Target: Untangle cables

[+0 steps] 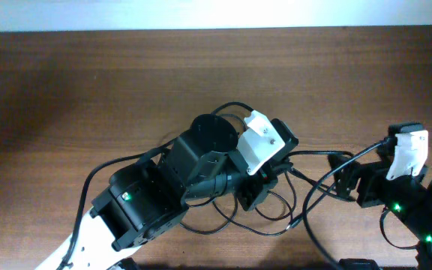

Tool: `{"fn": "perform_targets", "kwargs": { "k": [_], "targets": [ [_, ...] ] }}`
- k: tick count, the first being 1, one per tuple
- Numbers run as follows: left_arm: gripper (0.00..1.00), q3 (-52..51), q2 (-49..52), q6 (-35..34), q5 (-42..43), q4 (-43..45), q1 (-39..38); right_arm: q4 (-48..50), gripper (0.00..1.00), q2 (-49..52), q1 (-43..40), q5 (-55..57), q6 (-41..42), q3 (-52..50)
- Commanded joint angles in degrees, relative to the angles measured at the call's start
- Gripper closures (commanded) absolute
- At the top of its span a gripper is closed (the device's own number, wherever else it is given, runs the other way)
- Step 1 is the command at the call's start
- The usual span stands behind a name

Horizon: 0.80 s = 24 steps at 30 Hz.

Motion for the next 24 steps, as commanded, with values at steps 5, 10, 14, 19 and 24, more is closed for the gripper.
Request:
{"fn": "perform_targets", "kwargs": {
  "k": [5, 10, 14, 19, 24],
  "targets": [
    [1.00, 0.4, -7.8, -0.3, -6.5, -3.1, 0.0, -1.1, 0.01, 1.5, -0.2, 17.8, 5.1, 0.5],
    [1.00, 0.4, -12.5, -0.3, -16.0, -6.6, 0.0, -1.1, 0.01, 1.5, -0.2, 17.9, 6.3, 0.5],
    [1.00, 0.4, -13.1, -0.6, -17.8, -8.5, 0.0, -1.1, 0.01, 1.5, -0.2, 18.3, 7.0, 0.5],
    [1.00, 0.4, -11.7, -1.6, -14.0, -9.0, 0.0, 2.1, 0.01, 1.5, -0.2, 16.9, 9.8, 0.5],
    [1.00, 0.4, -5.8, -1.6, -5.4, -8.9, 0.0, 8.7, 0.77, 1.5, -0.2, 4.6, 9.8, 0.5]
  ]
}}
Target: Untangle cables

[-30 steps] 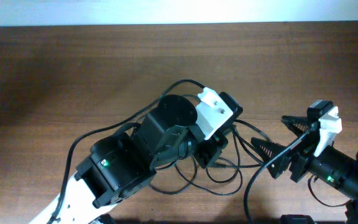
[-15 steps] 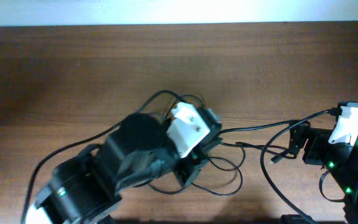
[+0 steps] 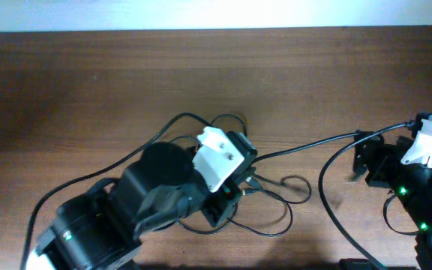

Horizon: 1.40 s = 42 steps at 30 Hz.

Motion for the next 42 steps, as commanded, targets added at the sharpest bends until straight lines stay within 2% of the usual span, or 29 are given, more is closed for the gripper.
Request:
{"fn": "perform_targets", "kwargs": {
  "k": [1, 2, 3, 4, 5, 6, 7, 8, 9, 14, 18, 22, 28, 31, 33, 36, 40, 42],
  "targets": [
    [1.00, 0.4, 4.2, -0.6, 5.4, 0.2, 0.2, 2.3, 0.80, 0.1, -0.2, -6.9, 1.0, 0.5],
    [1.00, 0.4, 5.2, -0.6, 6.3, 0.5, 0.2, 2.4, 0.80, 0.1, -0.2, -7.9, 1.0, 0.5],
    [1.00, 0.4, 6.8, -0.6, 7.8, 1.3, 0.2, 2.3, 0.76, 0.1, -0.2, -8.0, 0.8, 0.5],
    [1.00, 0.4, 7.6, -0.6, 8.7, 1.8, 0.2, 2.1, 0.64, 0.1, -0.2, -8.0, 0.7, 0.5],
    [1.00, 0.4, 8.2, -0.6, 8.7, 2.2, 0.2, 1.7, 0.44, 0.1, -0.2, -8.0, 0.6, 0.5],
    [1.00, 0.4, 8.3, -0.6, 8.6, 2.4, 0.2, 1.2, 0.31, 0.1, -0.2, -8.0, 0.6, 0.5],
    [1.00, 0.4, 8.3, -0.6, 8.6, 2.6, 0.2, 0.8, 0.25, 0.1, -0.2, -8.0, 0.6, 0.5],
    [1.00, 0.4, 8.3, -0.8, 8.2, 3.3, 0.2, -0.1, 0.15, 0.1, -0.2, -8.0, 0.6, 0.5],
    [1.00, 0.4, 8.3, -3.3, 5.8, 4.0, 0.2, -1.2, 0.12, 0.1, -0.2, -8.4, 0.6, 0.5],
    [1.00, 0.4, 8.3, -17.8, -14.2, 3.9, 0.2, -6.0, 0.08, 0.1, -0.2, -15.8, 0.5, 0.5],
    [1.00, 0.4, 9.2, -24.4, -20.7, 1.5, 0.8, -6.5, 0.08, 0.1, -0.2, -22.9, -3.2, 0.5],
    [1.00, 0.4, 9.5, -29.1, -20.3, -3.5, 4.1, -5.9, 0.08, 0.1, -0.2, -22.9, -3.2, 0.5],
    [1.00, 0.4, 9.5, -29.1, -15.8, -3.8, 4.2, -4.4, 0.07, 0.1, -0.2, -20.3, -3.2, 0.5],
    [1.00, 0.4, 9.5, -21.8, -9.6, -3.2, 4.2, -4.4, 0.07, 0.1, -0.2, -13.0, -6.7, 0.5],
    [1.00, 0.4, 9.5, -20.4, -6.3, -2.9, 4.2, -4.4, 0.07, 0.1, -0.2, -10.4, -9.7, 0.5],
    [1.00, 0.4, 9.5, -15.7, 3.8, 1.0, 4.2, -4.5, 0.06, 0.6, -0.2, -7.2, -11.8, 0.5],
    [1.00, 0.4, 9.5, -17.1, 6.6, 5.8, 4.5, -8.2, 0.07, 2.6, -0.2, -6.8, -11.8, 0.5],
    [1.00, 0.4, 9.5, -21.9, 3.3, 6.3, 5.9, -10.4, 0.07, 3.0, -0.2, -7.0, -11.8, 0.5]
  ]
}}
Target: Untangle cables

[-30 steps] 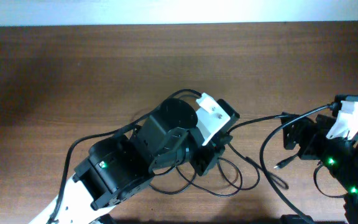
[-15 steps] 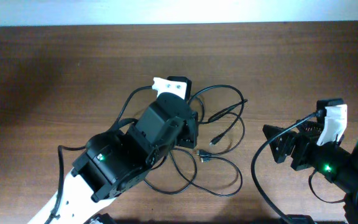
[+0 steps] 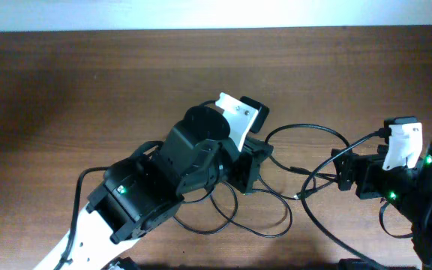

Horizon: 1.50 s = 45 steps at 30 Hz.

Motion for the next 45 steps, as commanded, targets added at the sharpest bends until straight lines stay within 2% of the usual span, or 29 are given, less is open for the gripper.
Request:
{"fn": "perform_targets", "kwargs": {
  "k": [1, 3, 6, 8, 11, 14, 17, 19, 24, 28, 34, 38, 40, 43, 45],
  "targets": [
    [1.00, 0.4, 0.2, -7.1, -3.9, 0.5, 2.9, -2.3, 0.07, 0.2, -0.2, 0.9, -0.8, 0.5],
    [1.00, 0.4, 0.2, -14.3, -6.9, 0.5, 5.3, -3.4, 0.07, 0.2, -0.2, 0.8, -0.8, 0.5],
    [1.00, 0.4, 0.2, -24.6, -7.0, 0.5, 8.3, -4.0, 0.08, 0.2, -0.2, 0.3, -1.1, 0.5],
    [1.00, 0.4, 0.2, -31.7, -7.0, 0.8, 8.9, -4.0, 0.11, 0.2, -0.2, -7.0, -5.5, 0.5],
    [1.00, 0.4, 0.2, -31.9, -6.3, 1.5, 8.8, -4.0, 0.11, 0.2, -0.2, -6.6, -5.5, 0.5],
    [1.00, 0.4, 0.2, -28.6, -4.4, 1.1, 8.7, -2.4, 0.11, 0.2, -0.2, -4.2, -5.1, 0.5],
    [1.00, 0.4, 0.2, -23.4, -1.2, -0.2, 8.7, 2.5, 0.11, 0.3, -0.2, -3.0, -1.1, 0.5],
    [1.00, 0.4, 0.2, -23.4, 0.3, -1.9, 8.6, 4.8, 0.10, 0.4, -0.2, -3.1, 3.3, 0.5],
    [1.00, 0.4, 0.2, -22.3, 1.3, -1.7, 4.9, 6.5, 0.11, 2.7, -0.2, -11.3, 4.7, 0.5],
    [1.00, 0.4, 0.2, -22.3, 1.0, -1.7, 3.6, 8.8, 0.17, 4.5, -0.2, -19.6, 4.7, 0.5],
    [1.00, 0.4, 0.2, -21.0, 1.3, -1.9, 3.6, 10.8, 0.18, 4.8, -0.2, -20.4, 4.7, 0.5],
    [1.00, 0.4, 0.2, -21.1, 1.3, -0.2, 3.6, 9.6, 0.37, 5.0, -0.2, -24.6, 4.6, 0.5],
    [1.00, 0.4, 0.2, -21.1, 1.0, 1.2, 3.6, 6.8, 0.52, 5.0, -0.2, -24.7, 4.2, 0.5],
    [1.00, 0.4, 0.2, -21.2, 0.5, 3.1, 3.7, 3.6, 0.62, 5.0, -0.2, -24.7, 4.1, 0.5],
    [1.00, 0.4, 0.2, -23.8, -2.6, 3.6, 3.7, 2.4, 0.66, 5.0, -0.2, -24.7, 4.0, 0.5]
  ]
}}
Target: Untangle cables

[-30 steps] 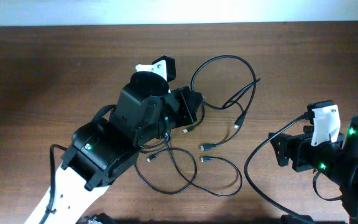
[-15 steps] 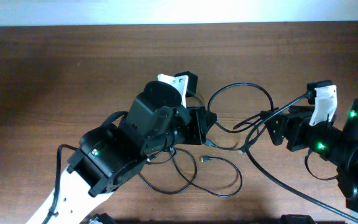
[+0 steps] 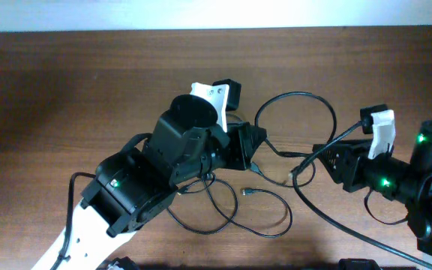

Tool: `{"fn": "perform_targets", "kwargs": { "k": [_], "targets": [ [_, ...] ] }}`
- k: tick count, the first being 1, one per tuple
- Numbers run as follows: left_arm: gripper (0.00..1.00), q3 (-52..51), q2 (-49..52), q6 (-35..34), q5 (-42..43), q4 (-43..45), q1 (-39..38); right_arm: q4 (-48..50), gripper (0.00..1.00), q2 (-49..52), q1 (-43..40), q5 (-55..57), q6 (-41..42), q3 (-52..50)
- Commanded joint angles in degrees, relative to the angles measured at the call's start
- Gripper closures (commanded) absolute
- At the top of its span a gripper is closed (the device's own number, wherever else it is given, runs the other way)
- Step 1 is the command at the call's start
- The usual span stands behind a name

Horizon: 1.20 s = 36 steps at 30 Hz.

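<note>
Thin black cables lie tangled at mid-table. One loop arches from my left gripper over to my right gripper, and slack loops trail toward the front edge. A small plug lies loose below the left gripper, and a pale plug end hangs near the right one. My left gripper points right, its fingers closed on a cable strand that leads off rightward. Facing it from the right, my right gripper is shut on the cable where the loop comes down.
The brown wooden table runs to a pale wall along the back. The bulky left arm covers part of the tangle. A further black lead runs off toward the front right under the right arm.
The left gripper has shifted slightly up and left, its wrist turned. My right gripper has moved left toward the centre. The loop between them now stands taller and rounder.
First both grippers sat near the tangle with cable slack between them. Then the left was far to the left and the right far to the right, a strand taut between them. Afterwards both were back near the centre, and now a loop arches between them.
</note>
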Motion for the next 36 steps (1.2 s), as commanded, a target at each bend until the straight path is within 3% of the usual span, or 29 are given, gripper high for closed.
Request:
{"fn": "perform_targets", "kwargs": {
  "k": [1, 6, 9, 12, 15, 21, 22, 23, 24, 26, 28, 29, 34, 36],
  "targets": [
    [1.00, 0.4, 0.2, -2.6, -3.9, 0.9, -0.1, -1.3, 0.67, 0.2, -0.2, -1.2, -0.6, 0.5],
    [1.00, 0.4, 0.2, -10.2, -12.2, 0.8, -0.1, -3.5, 0.69, 0.2, -0.2, -1.2, -0.6, 0.5],
    [0.96, 0.4, 0.7, -20.5, -14.8, 0.8, -0.1, -3.7, 0.71, 0.2, -0.2, -1.4, -0.6, 0.5],
    [0.92, 0.4, 2.2, -27.3, -13.0, 1.1, -0.2, -3.7, 0.71, 0.2, -0.2, -2.5, -0.7, 0.5],
    [0.90, 0.4, 4.8, -28.0, -4.9, 3.6, -0.2, -3.7, 0.71, 0.2, -0.2, -2.5, -1.0, 0.5],
    [0.70, 0.4, 6.0, -33.8, -4.3, 6.2, -0.2, -3.7, 0.71, 0.2, -0.2, -2.5, -1.9, 0.5],
    [0.41, 0.4, 6.0, -33.4, -4.3, 6.0, -0.2, -3.7, 0.71, 0.2, -0.2, -2.5, -1.9, 0.5],
    [0.22, 0.4, 6.0, -30.9, -4.3, 5.7, -0.2, -3.7, 0.71, 0.2, -0.2, -2.5, -1.9, 0.5],
    [0.14, 0.4, 6.0, -29.1, -4.3, 5.2, -0.2, -3.7, 0.71, 0.2, -0.2, -2.4, -1.9, 0.5],
    [0.05, 0.4, 6.0, -28.4, -6.8, 1.3, -0.2, -3.8, 0.70, 0.2, -0.2, -2.5, -1.9, 0.5],
    [0.04, 0.4, 6.0, -23.5, -9.4, -2.8, -0.2, -4.3, 0.58, 0.2, -0.2, -2.4, -1.9, 0.5],
    [0.03, 0.4, 6.0, -16.6, -9.7, -4.7, -0.2, -4.5, 0.48, 0.2, -0.2, -2.1, -1.9, 0.5],
    [0.01, 0.4, 6.0, 9.0, -11.8, -15.5, -0.2, -6.3, 0.22, 0.2, -0.2, 1.0, -1.9, 0.5],
    [0.01, 0.4, 6.0, 10.2, -16.7, -19.6, -0.2, -6.7, 0.15, 0.2, -0.2, 1.0, -1.9, 0.5]
  ]
}}
